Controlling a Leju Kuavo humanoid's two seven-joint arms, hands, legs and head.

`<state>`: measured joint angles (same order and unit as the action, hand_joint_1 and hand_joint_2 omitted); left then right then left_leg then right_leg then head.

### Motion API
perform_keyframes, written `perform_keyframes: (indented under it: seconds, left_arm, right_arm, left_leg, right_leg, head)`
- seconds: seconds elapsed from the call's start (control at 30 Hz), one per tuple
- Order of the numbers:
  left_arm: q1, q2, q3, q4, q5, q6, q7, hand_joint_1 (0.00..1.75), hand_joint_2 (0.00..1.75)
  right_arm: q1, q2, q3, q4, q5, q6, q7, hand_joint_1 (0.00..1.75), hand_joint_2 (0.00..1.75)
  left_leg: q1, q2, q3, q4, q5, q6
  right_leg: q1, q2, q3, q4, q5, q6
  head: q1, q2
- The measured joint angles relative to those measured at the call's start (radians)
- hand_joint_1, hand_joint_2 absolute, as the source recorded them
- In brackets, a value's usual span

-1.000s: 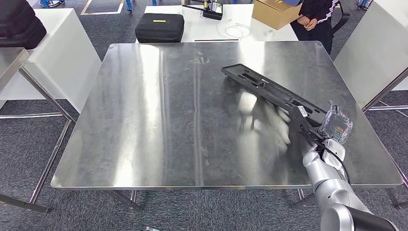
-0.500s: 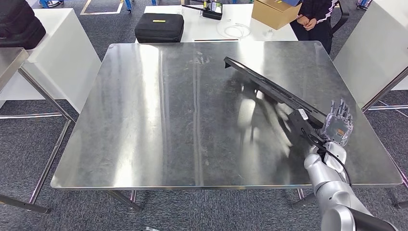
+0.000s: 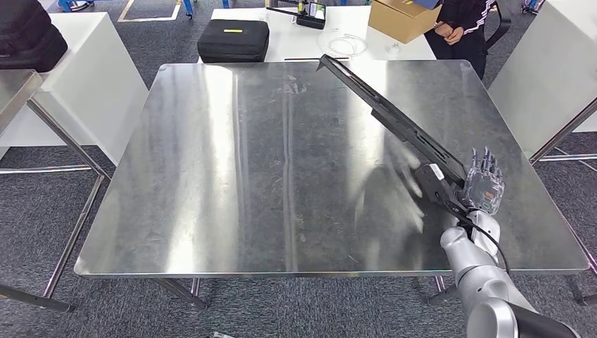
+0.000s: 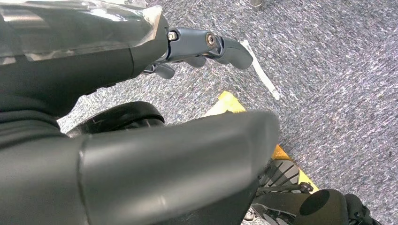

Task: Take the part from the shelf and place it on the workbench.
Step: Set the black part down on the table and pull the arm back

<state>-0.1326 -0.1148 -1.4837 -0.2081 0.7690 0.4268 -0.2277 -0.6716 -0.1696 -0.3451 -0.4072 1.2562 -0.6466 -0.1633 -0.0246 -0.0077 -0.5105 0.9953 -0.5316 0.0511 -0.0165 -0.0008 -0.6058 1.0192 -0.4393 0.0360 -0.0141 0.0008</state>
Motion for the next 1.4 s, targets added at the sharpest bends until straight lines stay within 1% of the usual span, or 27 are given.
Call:
perform_keyframes:
  seconds: [0.07,0.13,0.27,0.3,0.37,0.5,0.63,0.87,1.07,1.2,1.4]
  left_arm:
    - [0.0,0.0,0.001,0.0,0.001,-0.005,0.0,0.0,0.0]
    - [0.0,0.0,0.001,0.001,0.001,-0.011,0.0,0.0,0.0]
    - [0.001,0.0,0.004,0.004,0.005,-0.024,0.005,0.0,0.0]
    - [0.001,0.0,0.005,0.006,0.007,-0.028,0.008,0.0,0.0]
    - [0.002,-0.001,0.007,0.008,0.014,-0.033,0.012,0.0,0.0]
    - [0.004,-0.002,0.015,0.011,0.026,-0.03,0.01,0.0,0.0]
    - [0.006,-0.003,0.024,0.012,0.037,-0.024,0.003,0.0,0.0]
    - [0.008,-0.003,0.036,0.012,0.044,-0.024,0.0,0.0,0.0]
    - [0.009,-0.003,0.046,0.016,0.051,-0.03,-0.006,0.0,0.0]
    - [0.01,-0.004,0.05,0.019,0.051,-0.032,-0.011,0.0,0.0]
    - [0.011,-0.008,0.059,0.024,0.052,-0.031,-0.014,0.0,0.0]
  right_arm:
    - [-0.008,0.002,-0.002,0.006,-0.035,0.081,-0.069,0.0,0.0]
    - [-0.018,0.005,0.002,0.008,-0.049,0.188,-0.107,0.0,0.0]
    - [-0.041,0.0,0.041,0.003,-0.07,0.376,-0.106,0.0,0.0]
    - [-0.043,-0.002,0.056,0.0,-0.078,0.407,-0.103,0.0,0.0]
    - [-0.045,-0.005,0.087,-0.004,-0.091,0.436,-0.095,0.0,0.0]
    - [-0.054,-0.005,0.151,-0.005,-0.12,0.442,-0.075,0.0,1.75]
    - [-0.064,0.008,0.206,-0.005,-0.146,0.432,-0.068,0.0,1.75]
    - [-0.077,0.017,0.263,-0.005,-0.179,0.413,-0.06,0.0,1.75]
    - [-0.077,0.021,0.293,-0.006,-0.257,0.383,-0.102,0.0,1.75]
    - [-0.076,0.026,0.304,-0.013,-0.315,0.366,-0.136,0.0,0.0]
    - [-0.071,0.033,0.324,-0.054,-0.429,0.344,-0.191,0.0,0.0]
  left_leg:
    - [0.0,0.001,0.0,0.0,0.0,0.0]
    - [0.0,0.001,0.0,0.0,0.0,0.0]
    - [0.0,0.004,0.002,0.0,0.0,0.0]
    - [0.0,0.006,0.002,0.0,-0.001,0.001]
    - [0.0,0.009,0.003,0.0,-0.001,0.001]
    - [0.0,0.01,0.005,0.0,-0.002,0.002]
    - [0.0,0.007,0.005,0.0,-0.001,0.002]
    - [0.0,0.005,0.004,0.0,-0.001,0.002]
    - [0.0,0.005,0.004,0.0,-0.001,0.002]
    - [-0.001,0.005,0.004,0.0,-0.001,0.002]
    - [0.0,0.005,0.004,0.0,-0.001,0.002]
  right_leg:
    - [0.0,0.001,0.0,0.0,0.0,0.0]
    - [0.0,0.001,0.0,0.0,0.0,0.0]
    - [0.0,0.003,0.001,0.0,0.0,0.0]
    - [0.0,0.005,0.001,0.0,0.0,0.0]
    - [0.0,0.008,0.002,0.0,0.001,0.0]
    - [0.0,0.009,0.003,0.0,0.001,0.001]
    - [0.0,0.006,0.003,0.0,0.001,0.001]
    - [0.0,0.004,0.003,0.0,0.0,0.001]
    - [0.0,0.004,0.003,0.0,0.0,0.001]
    - [-0.001,0.004,0.003,0.0,0.0,0.001]
    - [0.0,0.004,0.003,0.0,0.0,0.001]
  head:
    - [0.0,0.0]
    - [0.0,0.0]
    - [0.0,0.0]
    - [0.0,0.0]
    - [0.0,0.0]
    - [0.0,0.0]
    - [0.0,0.0]
    - [0.0,0.0]
    - [0.0,0.0]
    - [0.0,0.0]
    - [0.0,0.0]
